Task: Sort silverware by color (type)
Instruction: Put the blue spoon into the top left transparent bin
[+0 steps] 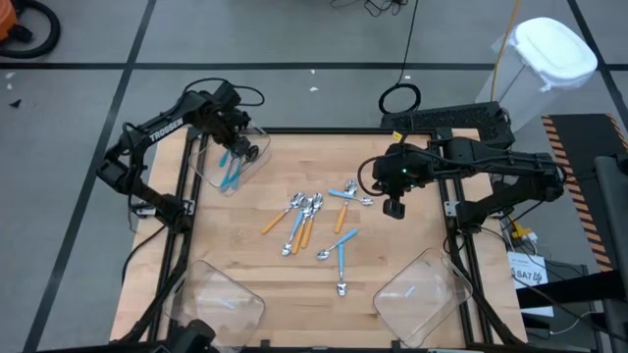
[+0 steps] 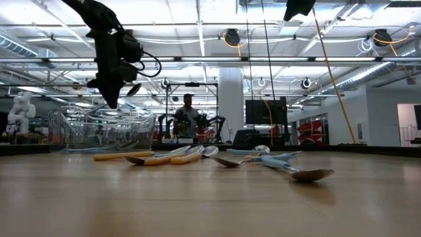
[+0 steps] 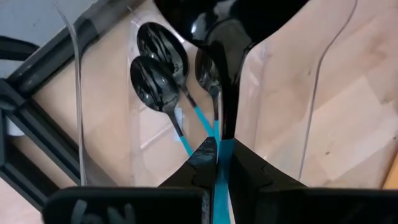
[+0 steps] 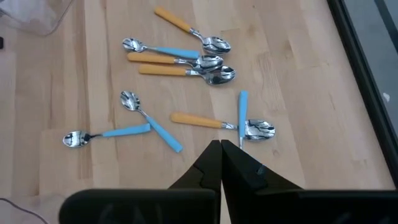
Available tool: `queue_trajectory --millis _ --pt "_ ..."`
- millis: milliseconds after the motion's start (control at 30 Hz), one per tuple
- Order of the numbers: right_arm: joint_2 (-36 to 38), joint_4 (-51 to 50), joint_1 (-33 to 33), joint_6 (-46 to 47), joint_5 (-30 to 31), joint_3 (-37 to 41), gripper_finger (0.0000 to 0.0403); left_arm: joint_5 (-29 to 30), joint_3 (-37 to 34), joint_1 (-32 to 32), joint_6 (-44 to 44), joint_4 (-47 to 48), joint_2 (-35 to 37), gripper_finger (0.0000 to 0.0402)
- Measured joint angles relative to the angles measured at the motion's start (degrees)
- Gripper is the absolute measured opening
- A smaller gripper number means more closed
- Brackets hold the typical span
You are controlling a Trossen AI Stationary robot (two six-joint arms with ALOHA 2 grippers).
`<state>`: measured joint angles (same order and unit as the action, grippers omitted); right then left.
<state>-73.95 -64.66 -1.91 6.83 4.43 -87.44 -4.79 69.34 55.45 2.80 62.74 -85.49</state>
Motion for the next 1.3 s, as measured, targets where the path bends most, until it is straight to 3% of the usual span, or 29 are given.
queue_trajectory --millis 267,800,1300 --pt "0.00 0.00 0.00 -0.02 0.00 0.00 0.0000 0.35 -7.23 -0.19 -1.37 -2.16 0.00 0.0026" --pt "0.00 0.02 0.00 -0.20 0.02 0.00 0.0000 0.37 -13.64 -0.21 -2.47 -6.55 0.00 0.0026" --pt "0.00 0.17 0.00 -0.07 0.02 0.00 0.0000 0.38 -15.18 -0.21 -2.71 -9.63 0.00 0.0026"
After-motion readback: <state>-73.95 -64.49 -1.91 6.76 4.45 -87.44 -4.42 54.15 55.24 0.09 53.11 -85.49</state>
